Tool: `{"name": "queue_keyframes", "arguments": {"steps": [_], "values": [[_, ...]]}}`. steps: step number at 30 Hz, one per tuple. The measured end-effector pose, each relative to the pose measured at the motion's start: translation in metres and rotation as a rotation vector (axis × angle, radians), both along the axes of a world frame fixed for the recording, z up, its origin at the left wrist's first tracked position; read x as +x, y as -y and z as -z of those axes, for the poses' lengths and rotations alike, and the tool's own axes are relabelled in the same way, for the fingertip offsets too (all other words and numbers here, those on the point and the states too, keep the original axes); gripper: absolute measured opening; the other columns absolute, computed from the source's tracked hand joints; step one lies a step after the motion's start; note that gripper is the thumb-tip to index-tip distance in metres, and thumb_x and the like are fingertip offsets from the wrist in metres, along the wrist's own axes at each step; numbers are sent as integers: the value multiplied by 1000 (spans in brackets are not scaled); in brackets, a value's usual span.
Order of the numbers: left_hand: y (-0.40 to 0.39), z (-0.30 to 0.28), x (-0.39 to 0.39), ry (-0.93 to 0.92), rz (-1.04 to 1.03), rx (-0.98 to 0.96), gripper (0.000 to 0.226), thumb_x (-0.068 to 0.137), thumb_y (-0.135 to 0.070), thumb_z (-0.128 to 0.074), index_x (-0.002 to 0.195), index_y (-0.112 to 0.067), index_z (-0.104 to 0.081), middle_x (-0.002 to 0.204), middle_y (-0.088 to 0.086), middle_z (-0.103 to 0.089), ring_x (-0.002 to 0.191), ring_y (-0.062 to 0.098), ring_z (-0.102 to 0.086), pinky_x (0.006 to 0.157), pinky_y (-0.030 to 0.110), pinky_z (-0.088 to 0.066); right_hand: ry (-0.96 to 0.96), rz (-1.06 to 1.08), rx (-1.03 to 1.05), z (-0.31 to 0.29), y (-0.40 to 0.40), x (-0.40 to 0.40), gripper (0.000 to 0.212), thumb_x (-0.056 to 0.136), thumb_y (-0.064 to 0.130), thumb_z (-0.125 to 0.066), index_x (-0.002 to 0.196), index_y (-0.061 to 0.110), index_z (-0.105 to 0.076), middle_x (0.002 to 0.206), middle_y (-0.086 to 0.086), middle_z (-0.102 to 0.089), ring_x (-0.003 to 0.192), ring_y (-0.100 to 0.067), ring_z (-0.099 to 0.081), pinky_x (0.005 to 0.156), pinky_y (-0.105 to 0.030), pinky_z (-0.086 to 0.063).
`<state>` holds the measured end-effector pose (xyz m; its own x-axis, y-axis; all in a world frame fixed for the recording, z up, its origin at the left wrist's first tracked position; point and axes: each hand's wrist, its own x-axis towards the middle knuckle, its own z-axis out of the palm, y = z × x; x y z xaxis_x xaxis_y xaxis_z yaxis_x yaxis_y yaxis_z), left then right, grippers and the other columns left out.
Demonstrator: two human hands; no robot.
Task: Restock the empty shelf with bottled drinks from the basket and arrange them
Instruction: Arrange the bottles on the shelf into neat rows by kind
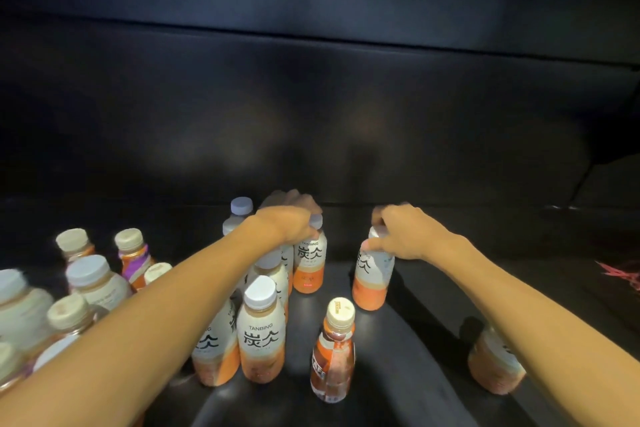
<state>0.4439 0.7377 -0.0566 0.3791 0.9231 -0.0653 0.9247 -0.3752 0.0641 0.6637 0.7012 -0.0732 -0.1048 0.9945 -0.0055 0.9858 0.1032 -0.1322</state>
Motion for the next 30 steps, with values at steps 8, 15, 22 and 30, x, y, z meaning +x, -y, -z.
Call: {"name": "queue_keyframes", "arguments": {"steps": [8,15,22,30], "values": [[-10,3,-2,-55,42,85,18,97,-36,-59,99,-19,-64,102,5,-61,106,29,-57,89,35,-38,-122,34,-43,4,-29,-6,40,90,34,-75,126,28,-60,126,-8,-58,115,-27,-56,85,-34,-47],[-32,18,-1,17,81,141,33,94,-40,-65,120,-21,-65,126,3,-54,116,27,-53,87,36,-42,-214,59,-5,12,-51,-26,38,93,23,-73,129,28,-63,129,-9,-61,115,-30,-61,88,-33,-51],[-45,27,3,117,70,123,39,95,-31,-66,131,-17,-60,131,5,-51,116,28,-55,80,34,-41,-265,17,39,19,-59,-38,41,96,16,-69,134,28,-60,133,-7,-61,120,-27,-59,92,-36,-50],[-55,29,4,140,70,195,40,92,-27,-70,128,-14,-59,126,7,-57,112,28,-58,78,33,-41,-291,9,61,23,-65,-40,45,98,13,-65,139,29,-56,139,-5,-55,128,-27,-54,92,-35,-46]]}}
